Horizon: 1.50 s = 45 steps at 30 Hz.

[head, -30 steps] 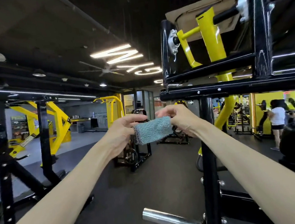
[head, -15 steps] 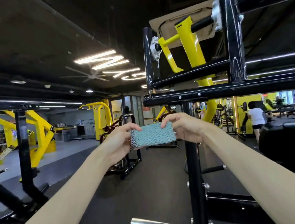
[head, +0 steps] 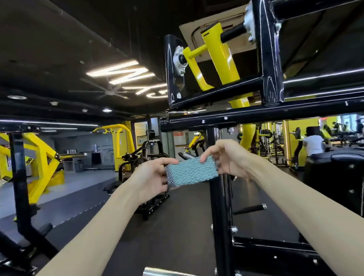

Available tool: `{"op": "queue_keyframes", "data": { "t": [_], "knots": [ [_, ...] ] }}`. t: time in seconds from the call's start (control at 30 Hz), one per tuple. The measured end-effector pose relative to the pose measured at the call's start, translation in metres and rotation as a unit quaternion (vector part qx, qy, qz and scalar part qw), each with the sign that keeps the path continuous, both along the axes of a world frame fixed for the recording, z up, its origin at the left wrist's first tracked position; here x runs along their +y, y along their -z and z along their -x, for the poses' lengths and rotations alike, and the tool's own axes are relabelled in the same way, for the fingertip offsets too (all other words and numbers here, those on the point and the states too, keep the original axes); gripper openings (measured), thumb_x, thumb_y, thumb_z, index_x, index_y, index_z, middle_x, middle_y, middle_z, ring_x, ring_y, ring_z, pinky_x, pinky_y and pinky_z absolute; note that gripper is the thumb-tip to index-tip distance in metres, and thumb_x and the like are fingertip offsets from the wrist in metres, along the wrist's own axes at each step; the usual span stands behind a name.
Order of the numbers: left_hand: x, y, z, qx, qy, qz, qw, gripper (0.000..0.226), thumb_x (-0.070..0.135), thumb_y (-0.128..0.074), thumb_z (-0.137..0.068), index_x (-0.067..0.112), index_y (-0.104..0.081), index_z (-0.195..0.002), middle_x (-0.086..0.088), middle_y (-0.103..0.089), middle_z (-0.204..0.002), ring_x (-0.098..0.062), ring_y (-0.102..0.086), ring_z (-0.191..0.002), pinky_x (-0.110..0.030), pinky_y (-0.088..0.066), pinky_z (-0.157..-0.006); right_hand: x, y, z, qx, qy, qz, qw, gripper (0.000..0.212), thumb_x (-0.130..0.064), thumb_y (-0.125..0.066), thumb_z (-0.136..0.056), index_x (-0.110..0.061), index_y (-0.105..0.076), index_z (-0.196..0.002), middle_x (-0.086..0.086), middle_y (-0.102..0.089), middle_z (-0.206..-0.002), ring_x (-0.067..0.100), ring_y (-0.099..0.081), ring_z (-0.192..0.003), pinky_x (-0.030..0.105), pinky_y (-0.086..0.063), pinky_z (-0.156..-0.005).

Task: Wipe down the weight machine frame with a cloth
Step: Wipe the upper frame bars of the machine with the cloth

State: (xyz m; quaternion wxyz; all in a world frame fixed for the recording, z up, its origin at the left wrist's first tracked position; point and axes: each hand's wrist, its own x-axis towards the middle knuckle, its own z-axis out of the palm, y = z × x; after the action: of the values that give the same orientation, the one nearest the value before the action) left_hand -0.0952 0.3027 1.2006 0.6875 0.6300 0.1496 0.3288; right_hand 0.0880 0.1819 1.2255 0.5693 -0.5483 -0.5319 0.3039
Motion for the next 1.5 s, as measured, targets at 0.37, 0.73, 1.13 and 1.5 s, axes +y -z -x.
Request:
{"op": "queue_keyframes", "data": {
  "t": [0.37, 0.73, 1.13, 1.5],
  "knots": [
    [-0.038, 0.005, -0.080, -0.014, -0.070, 0.052, 0.996, 0.019, 0.013, -0.066, -0.087, 0.003, -0.064, -0.103, -0.009, -0.070, -0.084, -0.016, -0.064, -0.064, -0.025, -0.047, -0.052, -0.002, -0.015, -0.037, -0.349, 0.315, -0.059, 0.881, 0.029, -0.009, -0.068, -0.083, -0.012, -0.057, -0.110, -0.002, -0.053, -0.093, 0.017, -0.054, -0.090, 0.030, -0.046, -0.078],
    [0.019, -0.072, -0.161, -0.012, -0.498, -0.501, 0.707, 0.016, 0.013, -0.058, -0.093, 0.003, -0.063, -0.103, -0.009, -0.055, -0.105, -0.020, -0.054, -0.091, -0.031, -0.048, -0.075, -0.023, -0.066, -0.090, -0.612, 0.419, -0.107, 0.662, 0.060, -0.012, -0.066, -0.084, -0.006, -0.043, -0.139, 0.009, -0.052, -0.133, 0.026, -0.047, -0.124, 0.033, -0.035, -0.104],
    [0.069, -0.064, -0.163, -0.120, -0.347, -0.818, 0.443, 0.030, 0.001, -0.043, -0.087, -0.003, -0.068, -0.104, -0.014, -0.064, -0.102, -0.024, -0.049, -0.092, -0.037, -0.056, -0.067, 0.014, -0.055, -0.128, -0.637, 0.492, -0.120, 0.581, 0.074, -0.052, -0.078, -0.069, -0.012, -0.055, -0.127, 0.003, -0.062, -0.114, 0.024, -0.053, -0.113, 0.042, -0.030, -0.111],
    [0.038, -0.053, -0.191, -0.135, -0.363, -0.796, 0.465, 0.025, -0.003, -0.050, -0.086, -0.006, -0.065, -0.106, -0.017, -0.063, -0.098, -0.028, -0.055, -0.087, -0.035, -0.050, -0.076, 0.022, -0.049, -0.145, -0.618, 0.505, -0.219, 0.561, 0.066, -0.052, -0.080, -0.064, -0.013, -0.062, -0.114, 0.001, -0.063, -0.102, 0.025, -0.055, -0.100, 0.038, -0.038, -0.096]
  ]
}}
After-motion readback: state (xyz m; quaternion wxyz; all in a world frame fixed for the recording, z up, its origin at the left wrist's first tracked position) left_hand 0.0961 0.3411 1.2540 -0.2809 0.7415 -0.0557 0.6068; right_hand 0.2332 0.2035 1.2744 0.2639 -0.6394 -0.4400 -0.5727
